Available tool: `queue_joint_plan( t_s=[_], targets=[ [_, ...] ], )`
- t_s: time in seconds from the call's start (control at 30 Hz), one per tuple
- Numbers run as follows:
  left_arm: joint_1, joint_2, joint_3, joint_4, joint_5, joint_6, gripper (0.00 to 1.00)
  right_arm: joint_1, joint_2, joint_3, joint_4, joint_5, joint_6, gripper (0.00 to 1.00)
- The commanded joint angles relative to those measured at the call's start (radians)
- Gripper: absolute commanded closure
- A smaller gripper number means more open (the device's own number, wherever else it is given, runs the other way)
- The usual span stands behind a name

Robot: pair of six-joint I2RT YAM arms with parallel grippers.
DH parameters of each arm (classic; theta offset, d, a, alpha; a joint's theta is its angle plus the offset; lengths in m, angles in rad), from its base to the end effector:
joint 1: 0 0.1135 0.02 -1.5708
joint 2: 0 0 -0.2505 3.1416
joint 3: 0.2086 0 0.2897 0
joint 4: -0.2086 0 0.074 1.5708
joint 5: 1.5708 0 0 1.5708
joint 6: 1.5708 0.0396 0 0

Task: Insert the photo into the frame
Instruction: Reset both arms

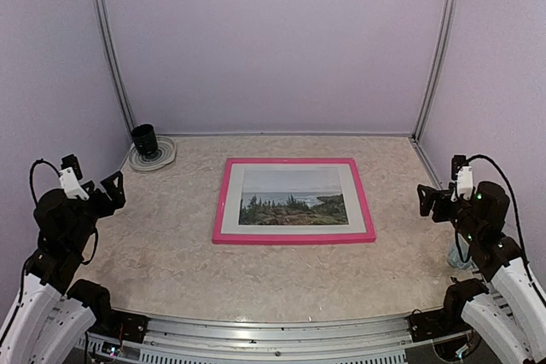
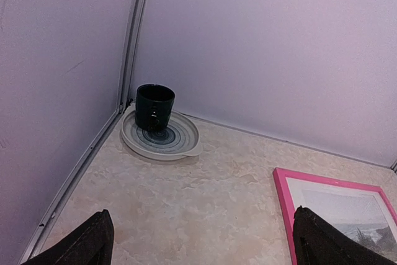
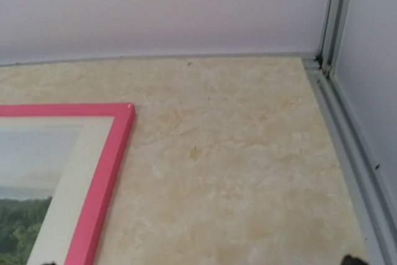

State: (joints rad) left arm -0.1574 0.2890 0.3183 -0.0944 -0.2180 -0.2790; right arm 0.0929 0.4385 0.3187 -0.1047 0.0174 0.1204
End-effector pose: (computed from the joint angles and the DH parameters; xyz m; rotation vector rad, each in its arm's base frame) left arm 0.1730 -0.0188 0.2458 -0.2655 1.6149 -0.1563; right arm 0.1917 0.0172 0.2203 0.0372 1.7970 0.1370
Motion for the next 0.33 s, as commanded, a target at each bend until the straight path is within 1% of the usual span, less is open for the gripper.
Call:
queue_joint_plan(
  t_s=[0.0,0.2,0.3],
  targets=[
    [0.005,-0.003,0.009,-0.010,-0.023,0.005,0.01,-0.012,-0.033,0.003,0.066,0.022,-0.041,0.01],
    [0.005,-0.002,0.008,-0.010,-0.023,0.004,0.01,-0.012,-0.093,-0.003,0.061,-0.013,-0.064,0.01],
    [0.005,-0.002,0.008,-0.008,-0.023,0.003,0.01,-0.012,-0.104,-0.009,0.065,0.007,-0.060,0.01]
  ],
)
